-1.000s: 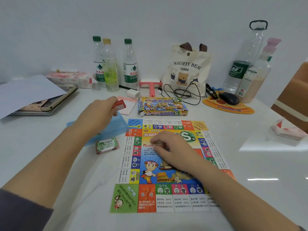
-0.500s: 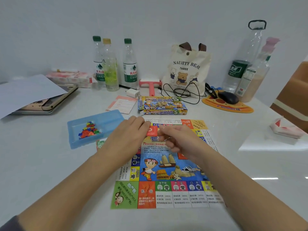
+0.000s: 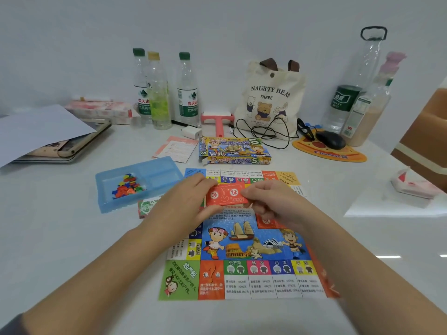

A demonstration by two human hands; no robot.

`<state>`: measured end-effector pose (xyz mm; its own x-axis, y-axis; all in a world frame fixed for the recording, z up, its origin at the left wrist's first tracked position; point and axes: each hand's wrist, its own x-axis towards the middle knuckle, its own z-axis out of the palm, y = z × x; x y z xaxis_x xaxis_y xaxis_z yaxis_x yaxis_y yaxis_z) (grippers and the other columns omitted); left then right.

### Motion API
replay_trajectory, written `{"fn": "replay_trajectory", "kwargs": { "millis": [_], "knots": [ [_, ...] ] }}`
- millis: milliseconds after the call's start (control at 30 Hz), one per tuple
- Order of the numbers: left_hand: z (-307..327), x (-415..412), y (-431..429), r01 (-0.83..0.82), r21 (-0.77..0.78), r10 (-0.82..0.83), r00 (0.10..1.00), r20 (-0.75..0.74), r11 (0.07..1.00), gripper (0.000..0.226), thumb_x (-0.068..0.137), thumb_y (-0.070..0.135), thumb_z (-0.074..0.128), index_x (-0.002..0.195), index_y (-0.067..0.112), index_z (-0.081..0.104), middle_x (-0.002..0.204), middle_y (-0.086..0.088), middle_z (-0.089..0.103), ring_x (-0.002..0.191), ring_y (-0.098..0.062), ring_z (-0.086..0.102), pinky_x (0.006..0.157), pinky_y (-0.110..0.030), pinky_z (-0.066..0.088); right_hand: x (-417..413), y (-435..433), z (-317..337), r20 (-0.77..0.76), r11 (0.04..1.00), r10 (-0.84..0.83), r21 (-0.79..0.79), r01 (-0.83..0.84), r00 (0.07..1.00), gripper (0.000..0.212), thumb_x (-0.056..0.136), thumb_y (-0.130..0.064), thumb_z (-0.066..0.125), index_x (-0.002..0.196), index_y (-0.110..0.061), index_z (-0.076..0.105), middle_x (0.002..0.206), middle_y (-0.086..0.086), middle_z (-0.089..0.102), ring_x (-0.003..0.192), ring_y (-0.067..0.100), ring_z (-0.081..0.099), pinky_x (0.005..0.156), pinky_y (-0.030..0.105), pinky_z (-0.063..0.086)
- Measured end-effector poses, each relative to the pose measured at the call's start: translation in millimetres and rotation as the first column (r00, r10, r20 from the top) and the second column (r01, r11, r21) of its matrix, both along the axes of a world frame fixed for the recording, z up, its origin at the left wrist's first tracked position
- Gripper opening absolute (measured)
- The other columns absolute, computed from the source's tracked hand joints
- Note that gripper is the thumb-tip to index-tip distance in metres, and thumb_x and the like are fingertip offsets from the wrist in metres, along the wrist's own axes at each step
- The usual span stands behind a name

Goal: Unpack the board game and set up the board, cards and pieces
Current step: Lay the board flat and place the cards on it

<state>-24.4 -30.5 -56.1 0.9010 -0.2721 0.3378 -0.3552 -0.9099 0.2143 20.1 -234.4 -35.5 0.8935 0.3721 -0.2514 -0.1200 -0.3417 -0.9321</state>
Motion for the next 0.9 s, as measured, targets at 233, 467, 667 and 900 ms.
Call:
{"fn": "replay_trajectory", "kwargs": {
  "millis": [233, 467, 667, 900],
  "knots": [
    [-5, -2, -8, 0.016, -0.042, -0.020, 0.997, -0.079, 0.999, 0.072, 0.085, 0.061, 0.047, 0.144, 0.024, 0.030, 0.140, 0.008, 0.040, 0.128, -0.011, 0.038, 0.099, -0.023, 0.035, -2, -16, 5, 0.020, 0.995, 0.002, -0.101, 0.000, 1.000, 0.021, 0.094, -0.022, 0.061, 0.079, -0.008, 0.067, 0.052, -0.005, 0.056, 0.043, 0.006, 0.042, 0.041, 0.016, 0.034],
    [-22, -6, -15, 0.046, 0.208, -0.017, 0.991, -0.136, 0.977, 0.080, 0.086, 0.070, 0.013, 0.151, 0.023, 0.015, 0.158, 0.006, 0.017, 0.143, -0.010, 0.017, 0.115, -0.029, 0.014, 7, -57, 15, -0.036, 0.950, -0.080, -0.304, 0.065, 0.996, 0.026, 0.092, -0.020, 0.063, 0.069, -0.008, 0.063, 0.052, 0.000, 0.053, 0.044, 0.007, 0.041, 0.042, 0.017, 0.033],
    [-25, -2, -12, 0.016, 0.293, 0.014, 0.995, -0.097, 0.956, 0.093, 0.073, 0.067, -0.010, 0.148, 0.023, 0.025, 0.156, 0.005, 0.023, 0.141, -0.011, 0.023, 0.113, -0.030, 0.016, 6, -67, 18, -0.100, 0.919, -0.125, -0.387, 0.078, 0.987, 0.024, 0.092, -0.016, 0.062, 0.073, -0.002, 0.064, 0.043, -0.003, 0.055, 0.039, 0.005, 0.039, 0.040, 0.015, 0.031],
    [-25, -2, -12, 0.012, 0.313, 0.029, 0.992, -0.125, 0.950, 0.093, 0.074, 0.067, -0.009, 0.149, 0.022, 0.023, 0.157, 0.004, 0.021, 0.142, -0.012, 0.021, 0.115, -0.032, 0.014, 8, -61, 14, -0.020, 0.833, -0.108, -0.547, 0.079, 0.994, 0.024, 0.089, -0.013, 0.064, 0.067, -0.004, 0.064, 0.045, -0.003, 0.060, 0.041, 0.007, 0.044, 0.043, 0.016, 0.037]
  ]
}}
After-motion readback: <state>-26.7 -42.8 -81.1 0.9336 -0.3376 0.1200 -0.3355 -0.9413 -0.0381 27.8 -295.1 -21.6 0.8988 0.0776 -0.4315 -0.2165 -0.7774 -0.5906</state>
